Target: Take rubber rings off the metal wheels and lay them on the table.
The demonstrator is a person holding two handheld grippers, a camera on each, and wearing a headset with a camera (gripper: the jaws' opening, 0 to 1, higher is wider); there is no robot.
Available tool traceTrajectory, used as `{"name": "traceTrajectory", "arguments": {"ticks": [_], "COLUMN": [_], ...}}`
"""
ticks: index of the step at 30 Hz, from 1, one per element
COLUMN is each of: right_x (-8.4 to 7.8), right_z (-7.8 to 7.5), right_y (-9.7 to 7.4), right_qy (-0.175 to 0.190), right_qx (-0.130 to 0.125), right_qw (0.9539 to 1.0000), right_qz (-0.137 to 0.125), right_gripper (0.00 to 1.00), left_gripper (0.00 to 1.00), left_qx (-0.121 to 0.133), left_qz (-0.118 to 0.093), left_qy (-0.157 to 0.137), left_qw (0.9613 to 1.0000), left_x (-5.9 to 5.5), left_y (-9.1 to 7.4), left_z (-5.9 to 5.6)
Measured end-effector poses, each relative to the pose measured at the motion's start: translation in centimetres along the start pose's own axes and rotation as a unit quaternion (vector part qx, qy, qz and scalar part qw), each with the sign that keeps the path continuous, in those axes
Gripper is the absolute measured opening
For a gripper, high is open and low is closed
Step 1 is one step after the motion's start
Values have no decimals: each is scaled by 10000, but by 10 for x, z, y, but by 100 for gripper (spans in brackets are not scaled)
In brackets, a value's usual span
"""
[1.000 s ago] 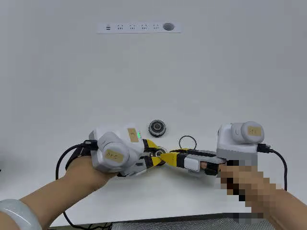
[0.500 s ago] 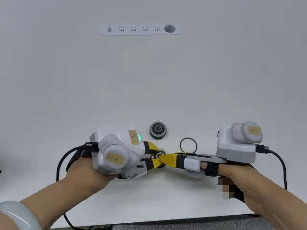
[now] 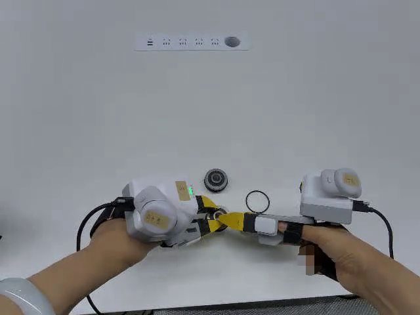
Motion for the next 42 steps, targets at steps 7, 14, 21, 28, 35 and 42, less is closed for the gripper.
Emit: {"name": "traceTrajectory", "arguments": {"ticks": [7,14,21,28,35,42], "right_x": [0,2,1,2,2,2], "right_z": [0,-3,-8,-11,-11,-10], "right_y": [-2,-4,-4,-3,-4,-4], "right_qy": [-33,-108,-157,-208,-186,-221], "right_qx": [-54,-127,-297,-398,-372,-413], "right_qw": [10000,9998,9994,9990,9991,9989], "right_qz": [-48,-58,-34,-8,-9,-25], "right_gripper": [24,16,8,4,2,2], "left_gripper": [12,12,12,12,12,12], "left_qx": [2,-1,0,-5,-12,-16], "left_qz": [4,7,6,5,2,6], "left_qy": [3,6,-5,-7,-4,-1], "left_qw": [10000,10000,10000,10000,10000,10000], "left_x": [0,0,0,0,-1,-1], "left_y": [0,0,0,0,0,0], "left_z": [0,0,0,-1,-1,-1]}}
Point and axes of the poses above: the centre of the closed fingertips' face, and the gripper's own axes: y roughly forward along the fingers, z roughly to its left, x roughly out of its top, the point moved 4 cm from there along -y, roughly backward along the fingers, and after that the axes turned 13 degrees about z, right-handed, at the moved point
